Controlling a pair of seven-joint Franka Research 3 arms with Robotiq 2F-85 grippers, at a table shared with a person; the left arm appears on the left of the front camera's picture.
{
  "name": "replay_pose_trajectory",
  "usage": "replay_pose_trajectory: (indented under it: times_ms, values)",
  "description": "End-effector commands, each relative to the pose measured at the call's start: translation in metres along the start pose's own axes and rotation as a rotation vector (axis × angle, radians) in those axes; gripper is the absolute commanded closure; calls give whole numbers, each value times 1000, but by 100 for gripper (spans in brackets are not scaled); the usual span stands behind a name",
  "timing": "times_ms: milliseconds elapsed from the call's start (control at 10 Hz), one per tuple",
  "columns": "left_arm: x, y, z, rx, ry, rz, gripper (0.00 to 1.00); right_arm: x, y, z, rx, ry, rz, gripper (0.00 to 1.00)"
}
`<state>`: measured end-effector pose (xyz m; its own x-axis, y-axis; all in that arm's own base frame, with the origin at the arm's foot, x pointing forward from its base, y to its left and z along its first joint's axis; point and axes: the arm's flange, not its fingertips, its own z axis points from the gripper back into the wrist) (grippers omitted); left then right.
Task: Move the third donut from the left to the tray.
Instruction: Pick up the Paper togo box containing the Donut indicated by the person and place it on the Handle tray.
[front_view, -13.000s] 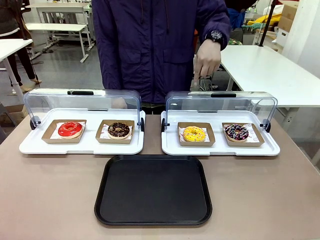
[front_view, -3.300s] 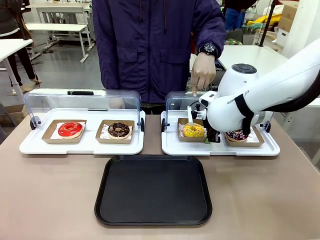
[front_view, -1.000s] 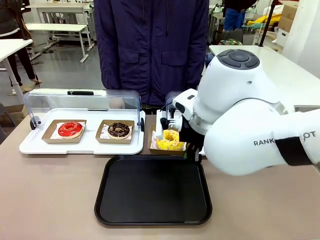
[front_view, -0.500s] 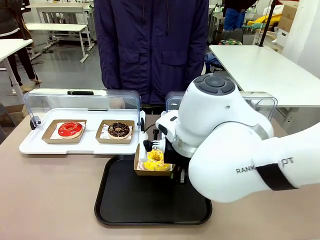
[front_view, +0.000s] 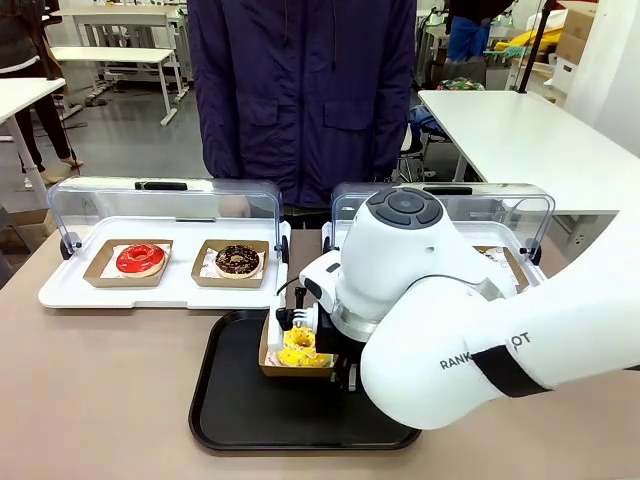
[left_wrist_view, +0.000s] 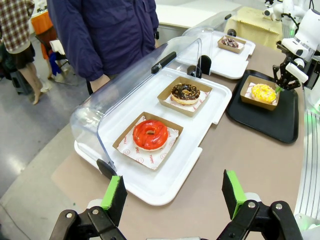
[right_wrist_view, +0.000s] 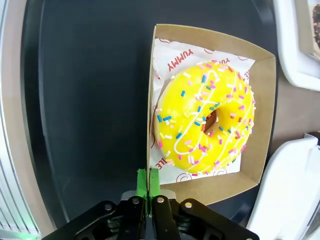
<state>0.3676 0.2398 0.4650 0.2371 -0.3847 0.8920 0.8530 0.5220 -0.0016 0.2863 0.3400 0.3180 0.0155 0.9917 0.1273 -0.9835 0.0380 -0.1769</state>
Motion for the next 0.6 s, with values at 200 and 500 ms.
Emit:
replay_pose_trajectory:
  times_ms: [200,500]
  values:
    - [1,-1,1,-8,3,-10,0,-5,8,-4,12,-21,-24,98]
    - [1,-1,1,-8,3,-10,0,-11,2,-6,43,-14,-20,98]
